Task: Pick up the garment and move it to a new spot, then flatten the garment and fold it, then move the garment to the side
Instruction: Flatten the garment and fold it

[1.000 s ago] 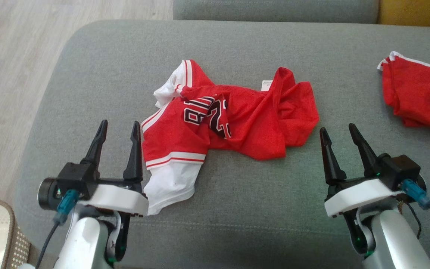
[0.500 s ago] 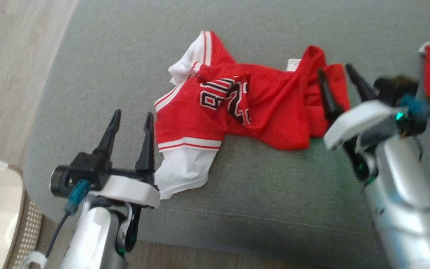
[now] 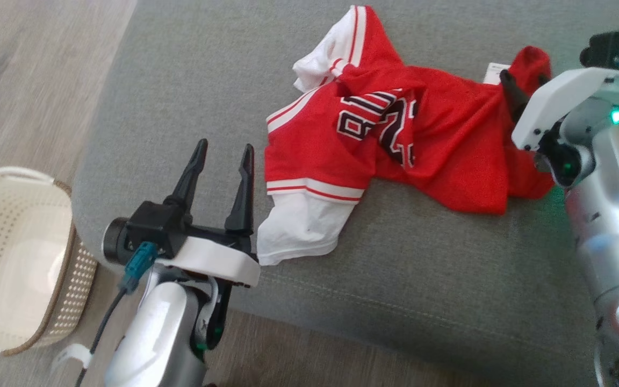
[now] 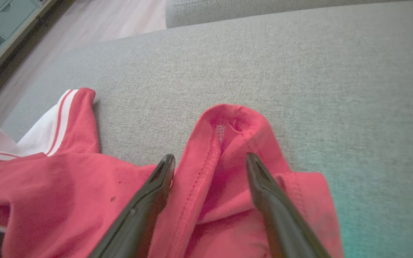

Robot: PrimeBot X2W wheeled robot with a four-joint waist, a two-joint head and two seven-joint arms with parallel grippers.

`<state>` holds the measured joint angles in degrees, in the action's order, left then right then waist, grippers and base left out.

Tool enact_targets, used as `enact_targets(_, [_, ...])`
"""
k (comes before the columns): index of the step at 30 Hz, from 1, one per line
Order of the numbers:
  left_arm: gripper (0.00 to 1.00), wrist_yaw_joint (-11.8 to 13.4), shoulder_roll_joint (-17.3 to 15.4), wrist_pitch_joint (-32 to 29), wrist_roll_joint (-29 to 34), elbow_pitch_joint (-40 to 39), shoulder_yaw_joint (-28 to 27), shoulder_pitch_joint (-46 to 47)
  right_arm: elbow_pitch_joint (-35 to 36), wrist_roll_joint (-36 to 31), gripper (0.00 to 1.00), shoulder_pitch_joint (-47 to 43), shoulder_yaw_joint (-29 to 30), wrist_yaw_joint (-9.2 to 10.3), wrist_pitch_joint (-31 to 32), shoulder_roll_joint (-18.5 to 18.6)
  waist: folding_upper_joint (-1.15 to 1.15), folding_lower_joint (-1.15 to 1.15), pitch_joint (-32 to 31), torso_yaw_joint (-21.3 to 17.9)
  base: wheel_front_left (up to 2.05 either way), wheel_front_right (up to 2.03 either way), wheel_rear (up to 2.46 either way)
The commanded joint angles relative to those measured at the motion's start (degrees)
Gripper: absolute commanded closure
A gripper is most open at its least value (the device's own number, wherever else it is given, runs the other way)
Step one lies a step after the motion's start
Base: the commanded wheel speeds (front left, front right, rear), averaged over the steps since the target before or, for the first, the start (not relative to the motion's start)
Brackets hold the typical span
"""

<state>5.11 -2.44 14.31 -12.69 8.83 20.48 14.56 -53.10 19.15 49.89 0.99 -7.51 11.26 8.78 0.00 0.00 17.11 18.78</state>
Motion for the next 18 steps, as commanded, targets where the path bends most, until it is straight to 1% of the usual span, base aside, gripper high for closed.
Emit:
enact_targets(1, [0.0, 0.46, -0.44, 0.69, -0.32, -2.06, -1.32, 1.98, 0.81, 0.09, 0.0, 2.53, -0.8, 0.02, 0.47, -0.27, 0.0, 0.0, 0.9, 0.92, 0.0, 0.0, 0.0])
enact_targets(6, [0.0, 1.15, -0.44, 0.69, -1.22, -2.24, 0.06, 2.59, -4.81, 0.74, 0.0, 6.38, -0.33, 0.02, 3.03, 0.31, 0.0, 0.0, 2.25, 2.11, 0.0, 0.0, 0.0])
enact_targets(7, [0.0, 1.26, -0.44, 0.69, -1.36, -2.26, 0.32, 2.73, -5.67, 0.87, 0.37, 7.12, -0.42, 0.02, 3.55, 0.33, 0.0, 0.0, 2.49, 2.3, 0.0, 0.0, 0.0])
enact_targets(8, [0.0, 1.38, -0.44, 0.69, -1.52, -2.25, 0.6, 2.87, -6.01, 0.73, 1.0, 7.82, -0.94, 0.02, 3.44, 0.46, 0.0, 0.0, 2.62, 2.5, 0.0, 0.0, 0.0])
enact_targets(13, [0.0, 2.0, -0.44, 0.69, -1.98, -1.78, 1.52, 3.21, -3.68, 1.69, 1.0, 10.54, -4.56, 0.02, -1.97, 0.73, 0.0, 0.0, 2.13, 2.83, 0.0, 0.0, 0.0])
enact_targets(18, [0.0, 2.04, -0.44, 0.69, -1.89, -1.27, 1.55, 2.67, 0.6, 3.25, 1.0, 12.18, -9.45, 0.02, -9.1, 2.22, 0.0, 0.0, 0.28, 2.4, 0.0, 0.0, 0.0])
